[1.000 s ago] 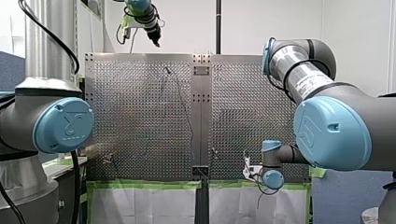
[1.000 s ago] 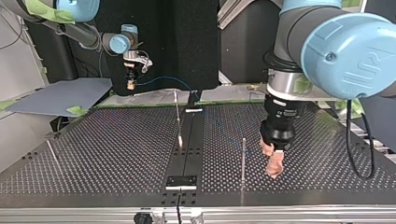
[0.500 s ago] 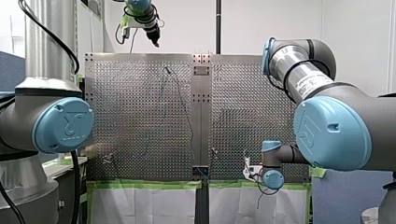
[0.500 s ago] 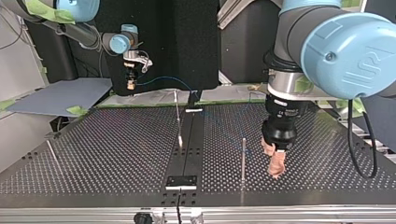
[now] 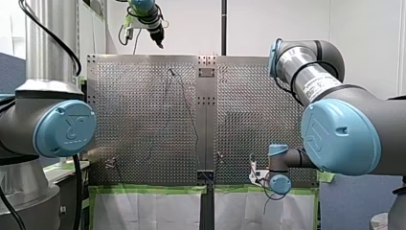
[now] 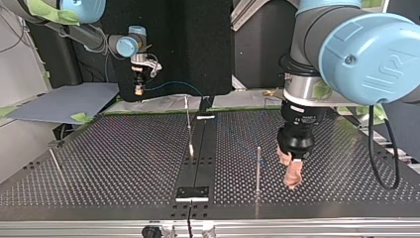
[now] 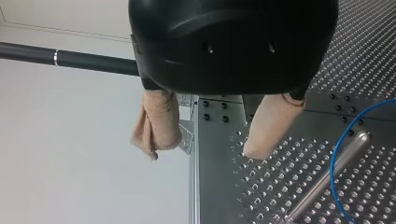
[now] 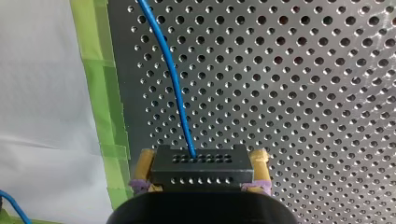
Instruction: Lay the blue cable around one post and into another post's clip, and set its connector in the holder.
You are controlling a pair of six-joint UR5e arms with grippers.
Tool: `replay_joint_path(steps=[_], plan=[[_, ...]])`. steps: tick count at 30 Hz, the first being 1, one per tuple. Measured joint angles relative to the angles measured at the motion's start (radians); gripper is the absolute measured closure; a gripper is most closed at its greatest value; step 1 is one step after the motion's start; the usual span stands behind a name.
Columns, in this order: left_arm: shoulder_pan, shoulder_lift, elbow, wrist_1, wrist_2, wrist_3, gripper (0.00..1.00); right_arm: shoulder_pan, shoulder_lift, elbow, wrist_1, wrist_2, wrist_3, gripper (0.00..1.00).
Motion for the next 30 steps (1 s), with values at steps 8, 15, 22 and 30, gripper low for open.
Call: replay_joint_path(steps=[8,15,22,30], plan=[[-0.010,0.005,-0.010,0.000,0.001,-0.007,0.00,0.000,0.000,0.000,0.002,0.000,0.000,1.00],[-0.038,0.058,-0.067,0.043,0.031,0.011,0.00,0.006,0.000,0.000,0.008,0.000,-0.003,1.00],[-0.074,0.118,-0.128,0.103,0.047,-0.014,0.00,0.016,0.000,0.000,0.030,0.003,-0.026,1.00],[-0.108,0.129,-0.198,0.173,0.052,-0.052,0.00,0.035,0.000,0.023,0.028,0.009,-0.039,1.00]])
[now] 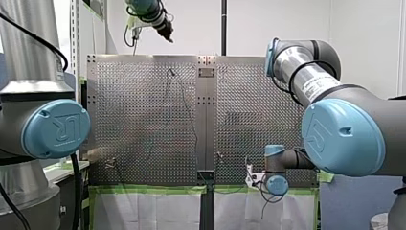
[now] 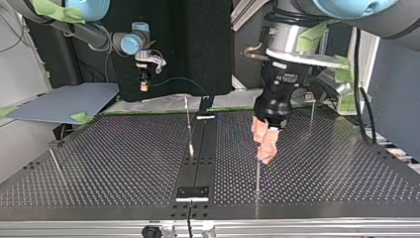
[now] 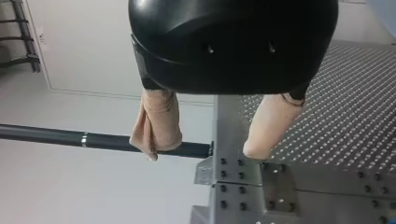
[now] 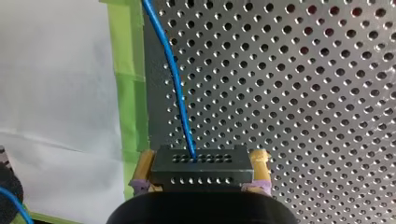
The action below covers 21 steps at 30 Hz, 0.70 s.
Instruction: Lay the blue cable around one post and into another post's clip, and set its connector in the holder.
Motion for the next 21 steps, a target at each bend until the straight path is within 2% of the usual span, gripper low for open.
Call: replay_joint_path(steps=[11,16,21], plan=[[-0.049,-0.080,-0.089,0.089,-0.050,-0.039,0.00,0.022,-0.002,0.018,-0.004,0.009,-0.009,1.00],[-0.089,-0.118,-0.133,0.133,-0.073,-0.066,0.00,0.026,-0.005,0.019,-0.002,0.009,-0.010,1.00],[-0.130,-0.159,-0.175,0.175,-0.111,-0.105,0.00,0.031,-0.031,0.019,0.014,0.006,-0.011,1.00]])
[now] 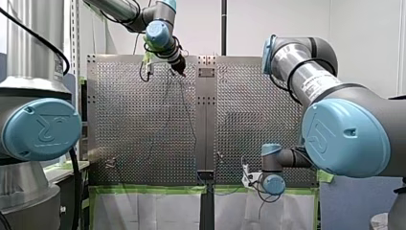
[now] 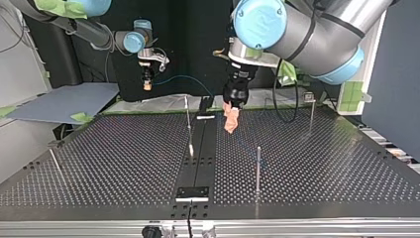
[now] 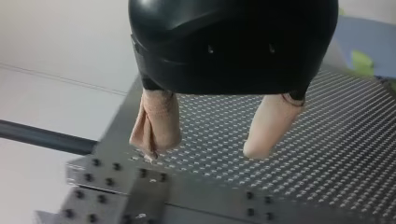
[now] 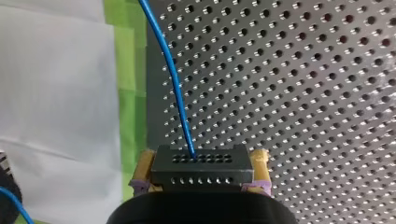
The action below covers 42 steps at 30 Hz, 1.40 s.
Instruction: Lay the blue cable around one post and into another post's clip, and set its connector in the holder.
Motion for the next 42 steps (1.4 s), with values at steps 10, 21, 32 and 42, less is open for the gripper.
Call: replay_joint_path(steps=[10,21,32,42], plan=[[-0.085,-0.085,-0.085,0.085,-0.085,-0.075,0.00,0.011,-0.070,0.007,0.040,-0.003,-0.003,1.00],[-0.185,-0.184,-0.185,0.184,-0.182,-0.087,0.00,0.012,-0.157,0.081,0.005,-0.004,-0.005,1.00],[-0.275,-0.287,-0.288,0.288,-0.190,-0.103,0.00,0.026,-0.179,0.091,0.006,-0.006,-0.012,1.00],[-0.273,-0.341,-0.387,0.387,-0.166,-0.116,0.00,0.043,-0.225,0.122,0.002,-0.027,-0.013,1.00]])
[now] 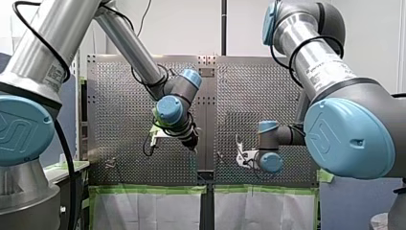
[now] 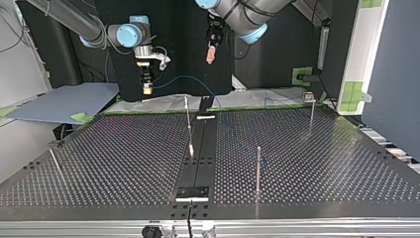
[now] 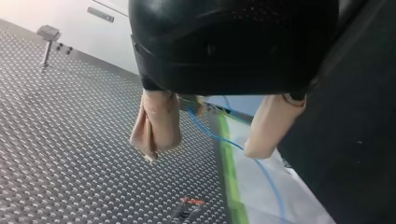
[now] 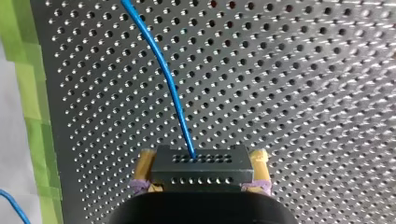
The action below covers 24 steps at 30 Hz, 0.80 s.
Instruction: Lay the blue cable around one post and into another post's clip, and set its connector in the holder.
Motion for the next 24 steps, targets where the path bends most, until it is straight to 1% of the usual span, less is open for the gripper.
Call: replay_joint_path(steps=[5,12,14,20,24], plan=[[0.012,-0.038,-0.041,0.041,0.032,-0.012,0.00,0.003,-0.040,0.017,0.008,-0.003,0.010,1.00],[0.034,-0.099,-0.105,0.106,0.061,-0.020,0.00,0.014,-0.094,0.019,0.017,-0.013,0.009,1.00],[0.041,-0.107,-0.116,0.121,0.069,-0.024,0.00,0.016,-0.100,0.019,0.016,-0.014,0.008,1.00],[0.084,-0.113,-0.122,0.171,0.114,-0.034,0.00,0.020,-0.104,0.019,0.012,-0.021,0.007,1.00],[0.117,-0.113,-0.116,0.204,0.147,-0.058,0.00,0.026,-0.104,0.019,0.008,-0.033,0.008,1.00]])
